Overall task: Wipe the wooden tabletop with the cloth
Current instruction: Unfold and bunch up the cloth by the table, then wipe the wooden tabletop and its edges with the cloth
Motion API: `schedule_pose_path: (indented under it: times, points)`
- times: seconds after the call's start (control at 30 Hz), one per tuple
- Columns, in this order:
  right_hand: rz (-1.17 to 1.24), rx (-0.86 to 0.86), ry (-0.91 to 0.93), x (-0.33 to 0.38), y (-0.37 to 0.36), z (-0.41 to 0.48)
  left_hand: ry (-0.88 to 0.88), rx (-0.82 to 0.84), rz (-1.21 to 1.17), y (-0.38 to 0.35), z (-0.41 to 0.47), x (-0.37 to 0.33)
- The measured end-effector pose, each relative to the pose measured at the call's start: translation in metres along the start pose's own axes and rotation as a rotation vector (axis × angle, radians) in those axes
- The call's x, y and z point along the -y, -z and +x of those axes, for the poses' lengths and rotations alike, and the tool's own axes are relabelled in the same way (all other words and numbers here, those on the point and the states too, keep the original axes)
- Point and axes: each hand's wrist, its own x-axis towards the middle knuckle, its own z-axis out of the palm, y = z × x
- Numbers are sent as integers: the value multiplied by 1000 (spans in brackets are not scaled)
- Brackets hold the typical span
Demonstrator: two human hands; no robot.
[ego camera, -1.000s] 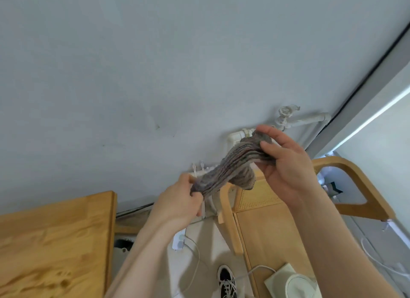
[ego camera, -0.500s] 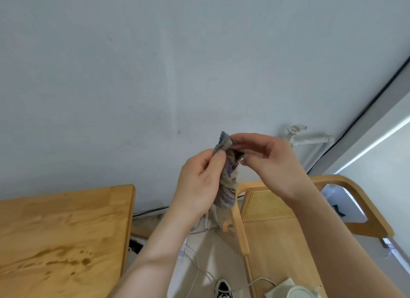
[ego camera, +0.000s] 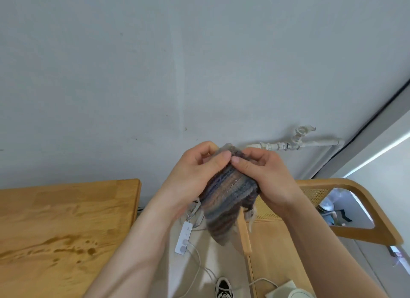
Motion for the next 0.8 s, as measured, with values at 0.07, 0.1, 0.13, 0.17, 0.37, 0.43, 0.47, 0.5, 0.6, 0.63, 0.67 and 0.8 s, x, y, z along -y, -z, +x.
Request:
schedule_pose_path:
  times: [0.07,0.1,0.13,0.17,0.37,0.43,0.47,0.5,0.6,0.63,0.67,0.8]
  points:
    - [40,-80,62,7,-6,1,3,49,13,9,-1,5]
    - [71,-87,82,13,-11,2,22,76,-6,12,-2,7]
    - [93,-81,106,17,-16,4,35,103,-10,15,-3,10]
    - [116,-74,121,22,-21,7,54,129,2,17,-4,12]
    - [-87,-16,130,22,-24,20,134,-44,122,37,-14,15]
    - [-204,40,63,13,-25,24,112,-201,60,43,-15,17]
    - [-243,75,25,7,-27,26,99,-267,57,45,-16,19]
    - [-264,109,-14,2,-32,26,96,-324,67,48,-19,22]
    - [-186,266,-133,-15,-50,27,100,-424,68,60,-34,33]
    - [-181,297,-170,-22,-56,28,105,-444,39,65,-43,36]
    - [-225,319,-179,-31,-62,29,106,-457,7,69,-53,39]
    - [-421,428,-198,-65,-95,28,115,-484,-1,91,-97,48]
